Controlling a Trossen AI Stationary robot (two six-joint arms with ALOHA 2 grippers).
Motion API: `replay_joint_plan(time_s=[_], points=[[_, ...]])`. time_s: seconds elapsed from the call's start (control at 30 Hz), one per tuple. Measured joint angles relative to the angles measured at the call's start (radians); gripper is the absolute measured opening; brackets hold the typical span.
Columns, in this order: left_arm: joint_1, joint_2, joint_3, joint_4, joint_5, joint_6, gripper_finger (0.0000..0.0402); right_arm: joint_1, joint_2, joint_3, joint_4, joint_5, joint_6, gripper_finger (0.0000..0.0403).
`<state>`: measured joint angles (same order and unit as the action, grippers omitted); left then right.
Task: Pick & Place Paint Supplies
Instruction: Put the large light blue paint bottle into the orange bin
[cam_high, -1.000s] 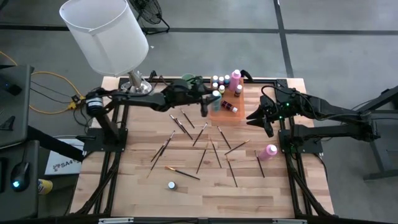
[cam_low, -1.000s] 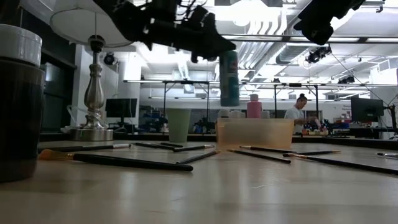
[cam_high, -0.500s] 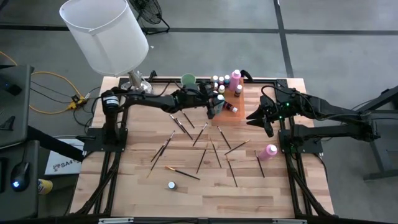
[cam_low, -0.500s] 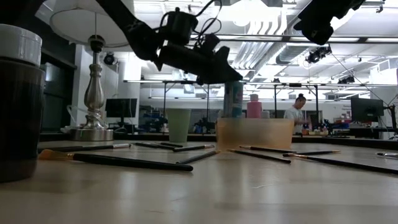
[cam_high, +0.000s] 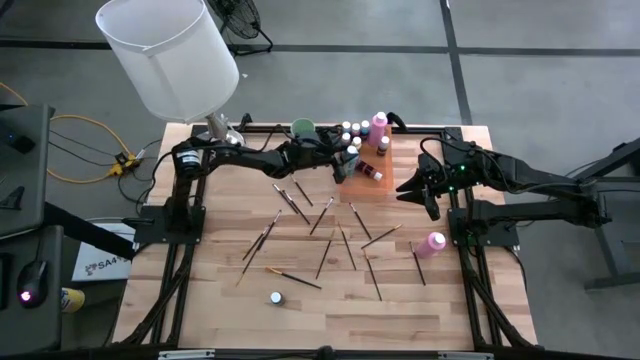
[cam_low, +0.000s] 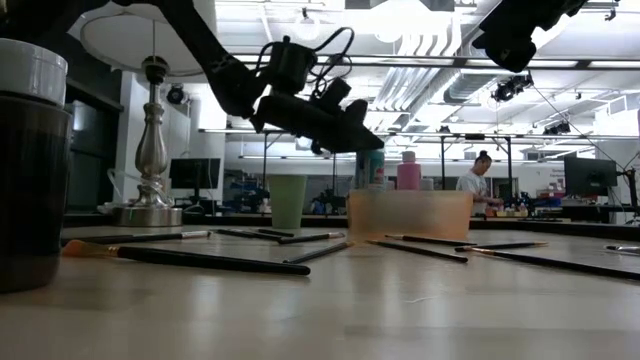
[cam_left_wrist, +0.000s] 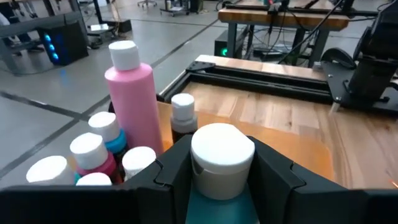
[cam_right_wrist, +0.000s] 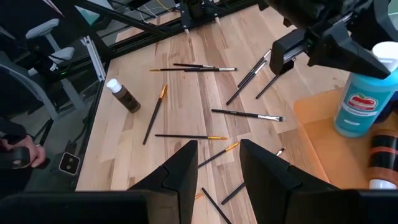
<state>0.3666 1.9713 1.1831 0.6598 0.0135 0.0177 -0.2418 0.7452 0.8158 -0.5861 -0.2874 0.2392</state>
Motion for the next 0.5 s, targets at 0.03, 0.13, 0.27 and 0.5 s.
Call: replay_joint_plan(time_s=[0.03, 0.13, 0.27, 0.5], points=[[0.0, 0.0, 0.0, 0.003, 0.0, 0.0, 0.0126, 0.0, 0.0, 0.0, 0.0, 0.0, 0.0, 0.0113], [0.0, 0.0, 0.0, 0.002, 0.0, 0.0, 0.0126, 0.0, 0.0, 0.0, 0.0, 0.0, 0.0, 0.0113], [0.0, 0.0, 0.0, 0.0, 0.001, 0.0, 0.0129, 0.0, 0.0, 0.0, 0.0, 0.0, 0.0, 0.0113], [0.0, -0.003, 0.0, 0.003, 0.002, 0.007, 0.0168, 0.0, 0.0, 0.0, 0.0, 0.0, 0.0, 0.0113]])
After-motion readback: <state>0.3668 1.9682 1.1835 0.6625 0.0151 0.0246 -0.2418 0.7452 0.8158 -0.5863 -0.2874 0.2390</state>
